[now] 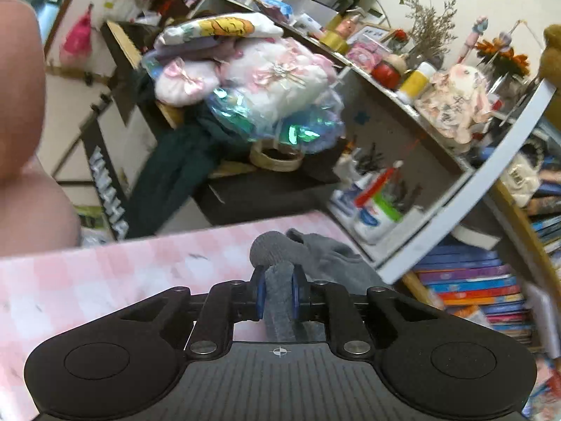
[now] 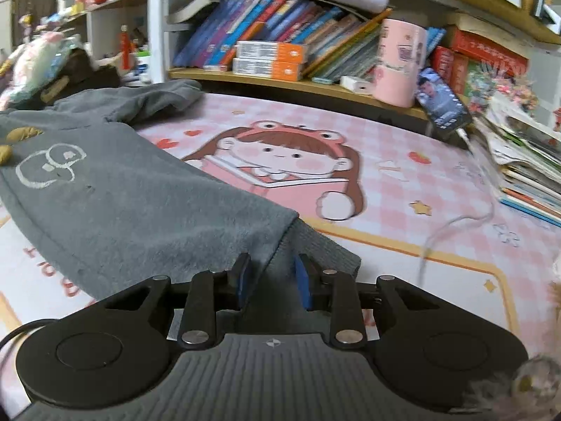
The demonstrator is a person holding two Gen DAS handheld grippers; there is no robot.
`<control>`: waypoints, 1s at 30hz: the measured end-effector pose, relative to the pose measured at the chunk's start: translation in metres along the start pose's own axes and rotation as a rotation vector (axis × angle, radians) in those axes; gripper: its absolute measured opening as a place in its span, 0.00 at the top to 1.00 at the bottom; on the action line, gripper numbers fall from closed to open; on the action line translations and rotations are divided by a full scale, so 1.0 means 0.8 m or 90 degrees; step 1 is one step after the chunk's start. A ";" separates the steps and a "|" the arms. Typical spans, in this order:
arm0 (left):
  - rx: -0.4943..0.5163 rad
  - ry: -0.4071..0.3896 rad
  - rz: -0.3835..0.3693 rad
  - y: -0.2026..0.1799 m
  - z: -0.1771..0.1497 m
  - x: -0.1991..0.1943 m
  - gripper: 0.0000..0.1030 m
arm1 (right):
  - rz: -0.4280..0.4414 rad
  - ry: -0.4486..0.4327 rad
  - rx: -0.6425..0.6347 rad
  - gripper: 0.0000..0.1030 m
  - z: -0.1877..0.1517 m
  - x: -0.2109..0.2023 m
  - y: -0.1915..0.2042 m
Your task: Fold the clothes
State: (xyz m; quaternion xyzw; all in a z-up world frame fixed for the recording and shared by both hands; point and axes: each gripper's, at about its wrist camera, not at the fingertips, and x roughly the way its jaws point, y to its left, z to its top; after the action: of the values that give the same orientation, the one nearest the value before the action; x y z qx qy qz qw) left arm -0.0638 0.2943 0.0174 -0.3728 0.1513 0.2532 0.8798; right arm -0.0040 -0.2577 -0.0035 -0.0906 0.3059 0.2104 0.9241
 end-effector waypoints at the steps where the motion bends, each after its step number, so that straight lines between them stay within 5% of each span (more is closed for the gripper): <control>1: 0.003 0.013 0.015 0.003 0.001 0.005 0.87 | -0.002 -0.001 -0.004 0.74 -0.001 0.000 0.003; 3: -0.011 0.055 0.035 0.016 -0.002 0.017 0.84 | -0.006 -0.004 -0.008 0.73 -0.003 0.000 0.007; 8: -0.046 0.066 0.043 0.045 -0.001 0.011 0.63 | -0.001 -0.001 -0.002 0.73 -0.001 0.000 0.005; 12: -0.024 -0.032 0.073 0.041 0.011 -0.030 0.63 | -0.007 0.001 -0.005 0.73 0.001 0.002 0.007; 16: 0.046 -0.068 0.014 0.008 0.015 -0.051 0.64 | -0.030 -0.014 -0.038 0.73 0.004 -0.003 0.020; 22: 0.164 0.039 -0.133 -0.070 -0.021 -0.007 0.62 | -0.033 0.022 -0.077 0.70 0.001 -0.003 0.023; 30: 0.256 0.098 -0.166 -0.117 -0.074 0.038 0.61 | -0.030 0.030 -0.026 0.67 0.011 -0.015 0.002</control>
State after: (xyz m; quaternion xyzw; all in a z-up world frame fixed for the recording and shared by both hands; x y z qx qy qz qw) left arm 0.0091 0.2053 0.0179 -0.2246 0.2159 0.0730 0.9474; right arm -0.0086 -0.2576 0.0109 -0.1217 0.3206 0.1929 0.9194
